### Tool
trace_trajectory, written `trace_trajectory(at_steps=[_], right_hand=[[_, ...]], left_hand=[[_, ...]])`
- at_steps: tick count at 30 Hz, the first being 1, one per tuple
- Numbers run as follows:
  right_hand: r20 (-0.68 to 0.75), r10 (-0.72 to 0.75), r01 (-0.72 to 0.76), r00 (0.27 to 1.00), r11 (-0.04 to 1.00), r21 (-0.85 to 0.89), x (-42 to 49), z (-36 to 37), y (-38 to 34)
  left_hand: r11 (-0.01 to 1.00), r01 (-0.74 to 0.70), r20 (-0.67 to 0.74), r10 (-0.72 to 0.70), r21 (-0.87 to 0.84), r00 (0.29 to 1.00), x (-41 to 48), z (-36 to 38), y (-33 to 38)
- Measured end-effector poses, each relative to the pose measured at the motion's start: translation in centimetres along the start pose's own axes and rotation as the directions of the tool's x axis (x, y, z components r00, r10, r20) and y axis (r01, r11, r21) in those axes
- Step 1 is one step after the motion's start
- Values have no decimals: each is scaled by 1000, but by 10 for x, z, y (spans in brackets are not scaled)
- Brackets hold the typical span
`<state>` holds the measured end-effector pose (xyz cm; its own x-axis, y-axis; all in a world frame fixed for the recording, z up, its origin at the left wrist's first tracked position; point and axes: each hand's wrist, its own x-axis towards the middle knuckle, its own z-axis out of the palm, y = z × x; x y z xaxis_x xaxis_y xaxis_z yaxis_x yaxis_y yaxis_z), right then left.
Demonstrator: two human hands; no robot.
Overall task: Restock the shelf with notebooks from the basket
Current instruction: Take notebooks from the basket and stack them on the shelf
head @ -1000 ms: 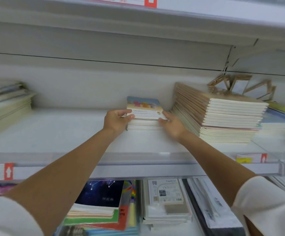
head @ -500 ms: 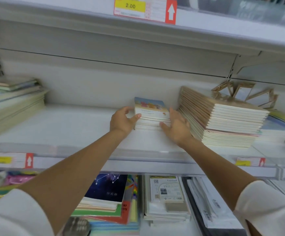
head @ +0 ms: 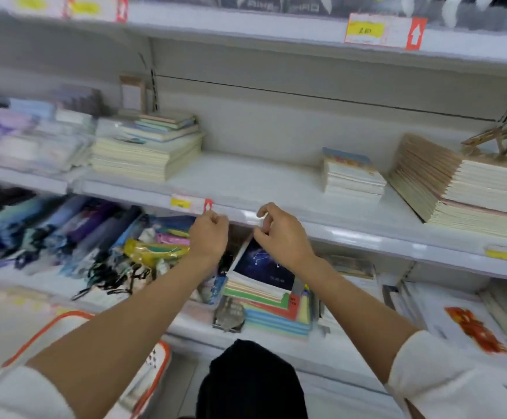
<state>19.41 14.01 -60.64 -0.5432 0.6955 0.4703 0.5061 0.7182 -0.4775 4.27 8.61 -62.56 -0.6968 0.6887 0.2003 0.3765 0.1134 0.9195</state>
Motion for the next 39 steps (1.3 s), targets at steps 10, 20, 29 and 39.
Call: trace_trajectory(at_steps=[10,20,29,39], right_hand=[[376,-11,-51,926,987,154,-57,120,-106],[739,-21,-168,673,969,181,-117,231,-158],[875,48,-269,483,958,96,-137,276,-162],[924,66,-207,377,978,14,-165,330,-165]], left_hand=[[886,425,-149,-453,-185,879,-70,-134,-132],[796,571,-291,-605,-199,741,-117,-216,-237],[619,767,-388,-757,-169,525,-191,-282,-338],[319,941,-345,-900,-109,265,-258,-305,-397]])
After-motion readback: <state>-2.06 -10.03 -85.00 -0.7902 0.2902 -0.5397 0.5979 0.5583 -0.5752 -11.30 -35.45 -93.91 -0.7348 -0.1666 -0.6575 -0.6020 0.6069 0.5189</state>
